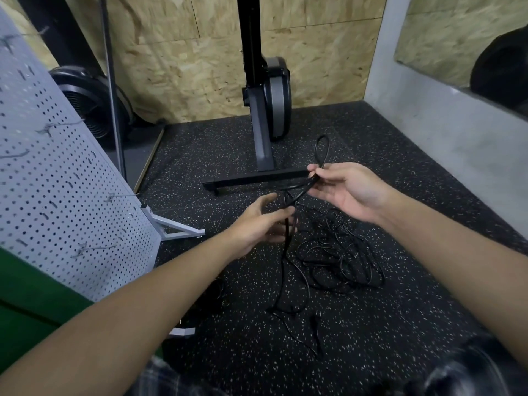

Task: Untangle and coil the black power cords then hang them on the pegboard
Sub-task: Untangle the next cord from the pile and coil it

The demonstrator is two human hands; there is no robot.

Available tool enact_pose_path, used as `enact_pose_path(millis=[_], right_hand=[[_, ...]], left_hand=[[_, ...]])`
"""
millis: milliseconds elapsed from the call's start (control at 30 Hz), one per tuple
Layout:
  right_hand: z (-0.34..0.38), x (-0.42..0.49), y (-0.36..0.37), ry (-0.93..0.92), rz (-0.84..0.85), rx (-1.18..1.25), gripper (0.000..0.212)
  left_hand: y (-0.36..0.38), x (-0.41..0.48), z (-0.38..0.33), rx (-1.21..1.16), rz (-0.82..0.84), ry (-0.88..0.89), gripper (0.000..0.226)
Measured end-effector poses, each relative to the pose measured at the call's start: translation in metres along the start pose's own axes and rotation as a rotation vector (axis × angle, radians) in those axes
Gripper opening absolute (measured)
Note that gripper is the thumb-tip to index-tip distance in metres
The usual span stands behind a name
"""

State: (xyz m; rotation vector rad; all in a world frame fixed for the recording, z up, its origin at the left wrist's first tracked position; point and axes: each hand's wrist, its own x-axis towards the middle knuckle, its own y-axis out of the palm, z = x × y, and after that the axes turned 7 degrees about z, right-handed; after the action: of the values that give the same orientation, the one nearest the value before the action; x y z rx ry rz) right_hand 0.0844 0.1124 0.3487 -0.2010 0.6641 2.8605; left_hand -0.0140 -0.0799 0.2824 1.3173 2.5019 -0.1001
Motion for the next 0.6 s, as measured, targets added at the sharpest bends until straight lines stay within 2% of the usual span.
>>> enact_pose_path(millis=[133, 333, 433, 600], right_hand=[[-0.001, -0.001, 0.003, 0.012, 0.009, -0.012, 0.021], [0.002, 0.000, 0.001, 0.017, -0.028, -0.002, 0.024], [-0.001, 0.000, 0.000, 0.023, -0.050, -0.048, 0.024], [-0.003, -0.001, -0.002, 0.009, -0.183, -0.117, 0.021]], left_hand=[[-0.006, 0.000, 0.004, 0.089, 0.027, 0.043, 0.083], [-0.011, 0.002, 0.005, 0.107, 0.044, 0.043, 0.074], [-0.009, 0.003, 0.005, 0.156, -0.023, 0.052, 0.072], [-0.014, 0.006, 0.011, 0.232, -0.194, 0.167, 0.054]])
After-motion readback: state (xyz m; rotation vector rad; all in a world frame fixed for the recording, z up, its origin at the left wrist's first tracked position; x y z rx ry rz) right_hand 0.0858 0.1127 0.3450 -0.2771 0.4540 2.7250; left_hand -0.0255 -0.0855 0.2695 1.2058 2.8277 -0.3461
